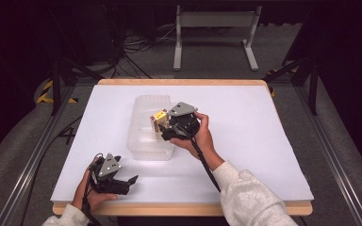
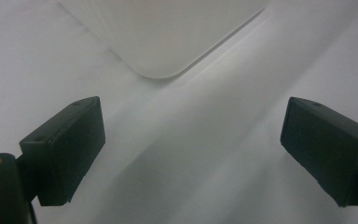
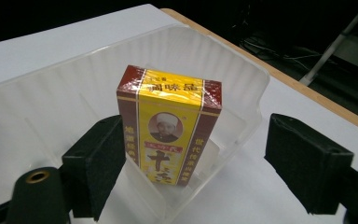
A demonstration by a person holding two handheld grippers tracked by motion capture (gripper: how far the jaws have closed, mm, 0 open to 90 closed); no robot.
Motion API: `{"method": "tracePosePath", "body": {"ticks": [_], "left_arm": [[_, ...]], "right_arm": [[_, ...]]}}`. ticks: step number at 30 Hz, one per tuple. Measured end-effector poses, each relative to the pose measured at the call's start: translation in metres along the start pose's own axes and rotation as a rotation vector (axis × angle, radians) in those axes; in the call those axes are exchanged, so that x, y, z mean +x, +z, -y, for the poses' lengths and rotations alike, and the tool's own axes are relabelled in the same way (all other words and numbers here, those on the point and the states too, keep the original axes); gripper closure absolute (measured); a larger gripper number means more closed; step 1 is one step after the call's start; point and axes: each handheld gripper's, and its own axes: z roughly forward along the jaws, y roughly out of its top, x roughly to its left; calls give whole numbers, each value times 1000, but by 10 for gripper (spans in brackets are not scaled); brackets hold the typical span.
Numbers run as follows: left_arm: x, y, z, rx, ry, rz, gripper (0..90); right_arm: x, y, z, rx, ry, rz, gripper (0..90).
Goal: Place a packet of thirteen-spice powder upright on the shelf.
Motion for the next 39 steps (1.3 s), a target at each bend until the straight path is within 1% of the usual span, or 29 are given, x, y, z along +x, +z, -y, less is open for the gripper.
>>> {"method": "tracePosePath", "body": {"ticks": [7,11,14,16,19,20,22,26,34,39], "left_arm": [[0,0,0,5,3,-3,70],[0,0,0,3,2,-2,70],[0,0,0,1,0,-3,70],[0,0,0,2,-1,-5,70],[0,0,0,3,0,-5,70],[0,0,0,3,1,-4,70],[0,0,0,4,1,-5,69],[0,0,0,4,0,-6,69],[-1,1,-1,8,2,-10,69],[-1,1,-1,11,5,-10,69]], "right_arm": [[-4,-8,2,-6,-14,-2,198],[-8,-14,7,8,-49,0,195],[-10,-16,9,13,-62,0,193],[-11,-19,10,15,-73,9,193],[-12,-22,12,19,-79,10,192],[-15,-25,13,22,-96,10,191],[-17,-27,14,25,-109,16,190],[-20,-32,17,25,-118,15,185],[-32,-44,27,35,-121,33,180],[-40,-53,35,48,-149,61,175]]}}
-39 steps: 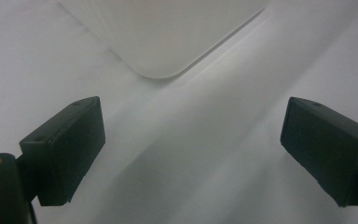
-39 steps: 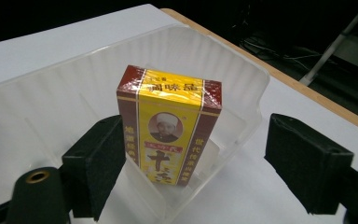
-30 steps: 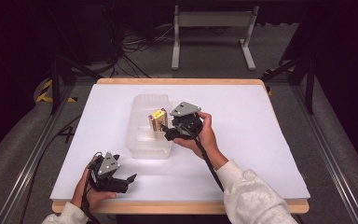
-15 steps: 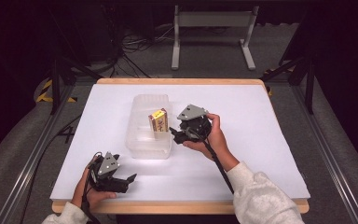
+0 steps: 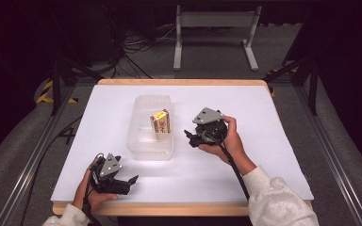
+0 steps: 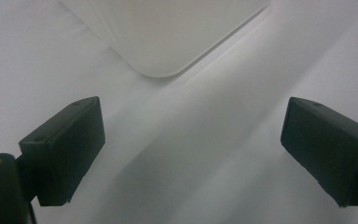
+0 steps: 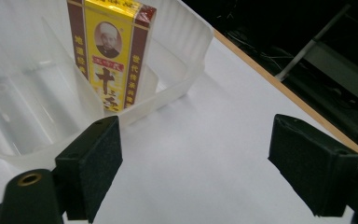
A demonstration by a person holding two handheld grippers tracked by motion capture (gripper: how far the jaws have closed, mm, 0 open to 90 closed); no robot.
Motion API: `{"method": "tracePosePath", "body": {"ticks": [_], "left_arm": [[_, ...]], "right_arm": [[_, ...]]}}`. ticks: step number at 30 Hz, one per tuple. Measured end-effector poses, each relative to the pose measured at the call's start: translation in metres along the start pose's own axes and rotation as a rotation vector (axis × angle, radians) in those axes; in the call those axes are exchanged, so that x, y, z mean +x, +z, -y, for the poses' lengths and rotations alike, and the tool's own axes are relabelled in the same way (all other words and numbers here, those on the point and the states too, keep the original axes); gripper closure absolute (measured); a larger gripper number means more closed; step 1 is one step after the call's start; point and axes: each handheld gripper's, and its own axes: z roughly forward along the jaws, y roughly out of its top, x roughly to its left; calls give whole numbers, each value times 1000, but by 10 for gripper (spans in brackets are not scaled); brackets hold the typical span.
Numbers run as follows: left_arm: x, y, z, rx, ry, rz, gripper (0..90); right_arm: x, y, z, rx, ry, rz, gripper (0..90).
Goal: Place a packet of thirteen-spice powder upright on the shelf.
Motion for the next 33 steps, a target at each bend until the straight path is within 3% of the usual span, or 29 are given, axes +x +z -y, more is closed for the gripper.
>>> {"method": "tracePosePath", "body": {"ticks": [13,33], "left_arm": [[-1,1,-1,4,1,-2,67],[-1,2,-1,11,3,-2,67]], "right_arm": [[-17,-16,25,32,-26,33,161],[-33,-43,53,32,-37,91,151]]}}
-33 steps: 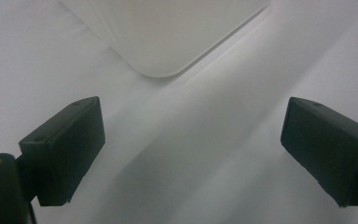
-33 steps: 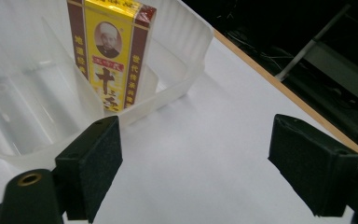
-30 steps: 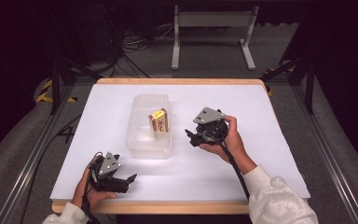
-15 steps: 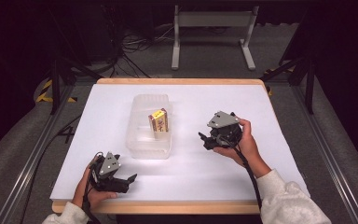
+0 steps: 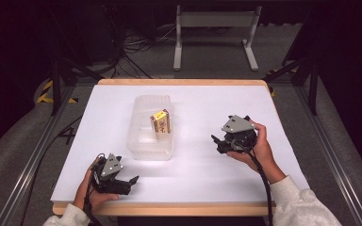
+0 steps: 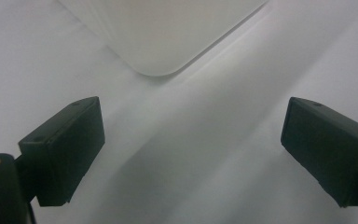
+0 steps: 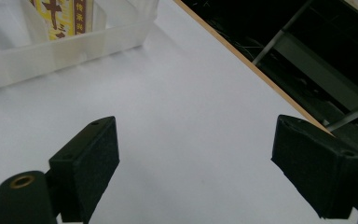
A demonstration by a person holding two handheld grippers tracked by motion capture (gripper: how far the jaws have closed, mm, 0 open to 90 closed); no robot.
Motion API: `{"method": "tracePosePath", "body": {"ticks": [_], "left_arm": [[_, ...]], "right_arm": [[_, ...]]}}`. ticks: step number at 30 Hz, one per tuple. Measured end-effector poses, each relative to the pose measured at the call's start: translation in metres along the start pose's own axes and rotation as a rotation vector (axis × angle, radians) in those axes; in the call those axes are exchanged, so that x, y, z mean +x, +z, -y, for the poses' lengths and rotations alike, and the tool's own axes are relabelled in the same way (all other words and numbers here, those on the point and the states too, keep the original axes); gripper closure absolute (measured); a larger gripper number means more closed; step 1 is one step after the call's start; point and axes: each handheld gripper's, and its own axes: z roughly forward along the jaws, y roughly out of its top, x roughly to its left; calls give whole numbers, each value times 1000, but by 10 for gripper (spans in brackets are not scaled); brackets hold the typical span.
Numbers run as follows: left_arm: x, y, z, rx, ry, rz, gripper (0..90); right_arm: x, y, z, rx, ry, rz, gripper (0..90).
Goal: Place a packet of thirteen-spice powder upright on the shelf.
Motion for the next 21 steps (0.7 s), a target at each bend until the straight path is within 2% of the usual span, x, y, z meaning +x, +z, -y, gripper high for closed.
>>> {"method": "tracePosePath", "body": {"ticks": [15,21], "left_arm": [[0,1,0,4,1,-1,67],[0,1,0,6,-1,1,67]], "right_arm": [[-5,-10,31,20,-1,16,134],[-7,-15,50,31,8,19,130]]}}
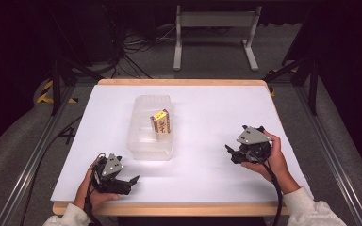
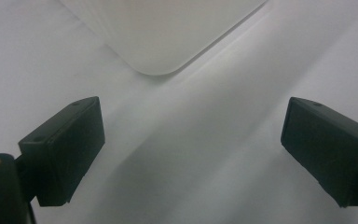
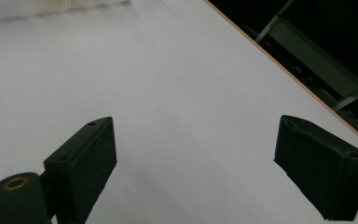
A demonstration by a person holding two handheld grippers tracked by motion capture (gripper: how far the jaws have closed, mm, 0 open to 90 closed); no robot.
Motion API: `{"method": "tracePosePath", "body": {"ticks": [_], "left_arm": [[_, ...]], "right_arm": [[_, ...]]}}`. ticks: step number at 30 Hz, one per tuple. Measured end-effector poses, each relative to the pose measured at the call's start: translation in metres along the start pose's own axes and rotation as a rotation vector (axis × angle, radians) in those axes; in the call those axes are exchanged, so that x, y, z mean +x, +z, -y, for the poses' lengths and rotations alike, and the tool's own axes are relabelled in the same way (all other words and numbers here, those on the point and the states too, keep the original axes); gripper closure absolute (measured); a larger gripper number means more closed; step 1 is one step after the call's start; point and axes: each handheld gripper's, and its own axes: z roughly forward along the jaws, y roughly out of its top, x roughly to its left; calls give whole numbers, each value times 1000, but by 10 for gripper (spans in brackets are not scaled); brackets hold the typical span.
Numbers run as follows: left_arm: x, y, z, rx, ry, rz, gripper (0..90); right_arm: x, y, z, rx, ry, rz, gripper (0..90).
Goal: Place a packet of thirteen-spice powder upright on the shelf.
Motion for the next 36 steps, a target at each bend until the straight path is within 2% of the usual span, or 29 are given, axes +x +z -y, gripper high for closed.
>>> {"method": "tracePosePath", "body": {"ticks": [4,9,15,16,19,23,36], "left_arm": [[-1,0,0,2,0,1,67],[-1,0,0,4,1,0,67],[0,0,0,1,2,-1,67],[0,0,0,0,3,-2,67],[0,0,0,0,7,0,67],[0,-1,0,-5,6,-3,67],[0,-1,0,-7,4,-4,67]], "right_arm": [[-5,-4,14,0,17,9,129],[-14,-10,35,2,61,21,127],[-21,-17,56,13,77,38,116],[-23,-21,67,14,81,48,114],[-26,-25,79,22,85,61,111],[-31,-32,94,27,111,76,108],[-36,-54,123,35,181,93,100]]}}
